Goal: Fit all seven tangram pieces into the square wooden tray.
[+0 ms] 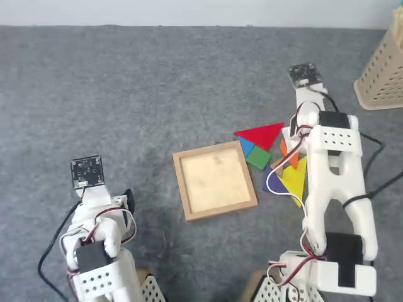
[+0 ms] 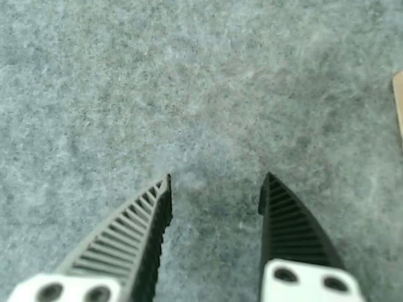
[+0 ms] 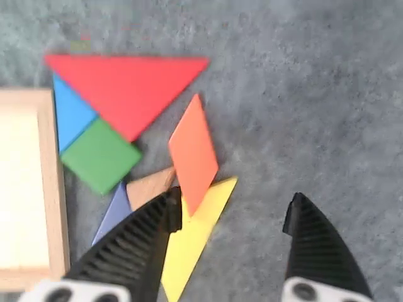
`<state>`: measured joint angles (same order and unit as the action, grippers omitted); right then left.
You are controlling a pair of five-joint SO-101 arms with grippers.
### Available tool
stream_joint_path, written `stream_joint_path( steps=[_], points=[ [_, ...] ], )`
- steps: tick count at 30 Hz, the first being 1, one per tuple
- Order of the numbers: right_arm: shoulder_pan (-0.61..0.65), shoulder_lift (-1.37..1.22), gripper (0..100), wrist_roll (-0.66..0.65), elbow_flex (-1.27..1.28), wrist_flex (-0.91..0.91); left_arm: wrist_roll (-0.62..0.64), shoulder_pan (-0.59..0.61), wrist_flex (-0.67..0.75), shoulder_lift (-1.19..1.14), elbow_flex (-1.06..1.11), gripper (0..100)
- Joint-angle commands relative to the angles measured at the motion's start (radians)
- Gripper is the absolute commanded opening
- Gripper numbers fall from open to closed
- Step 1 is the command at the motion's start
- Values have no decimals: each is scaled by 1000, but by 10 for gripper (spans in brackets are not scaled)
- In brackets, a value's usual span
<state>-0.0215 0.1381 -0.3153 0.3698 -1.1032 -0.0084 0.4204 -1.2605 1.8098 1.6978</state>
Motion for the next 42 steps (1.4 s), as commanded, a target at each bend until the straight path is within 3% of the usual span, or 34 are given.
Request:
stream_joint_path(
  steps=[1,9,13,30,42],
  points=[
    [21,13,253,43,-57,16,-5,-2,-5,15,-13,216],
    [156,13,255,106,218,73,-5,-2,-5,15,-13,216],
    [128,12,256,175,298,156,-5,-2,-5,15,-13,216],
    [4,-188,256,226,210,168,-5,-2,-5,15,-13,216],
    [28,-203,255,215,210,163,-5,-2,-5,15,-13,216]
  ],
)
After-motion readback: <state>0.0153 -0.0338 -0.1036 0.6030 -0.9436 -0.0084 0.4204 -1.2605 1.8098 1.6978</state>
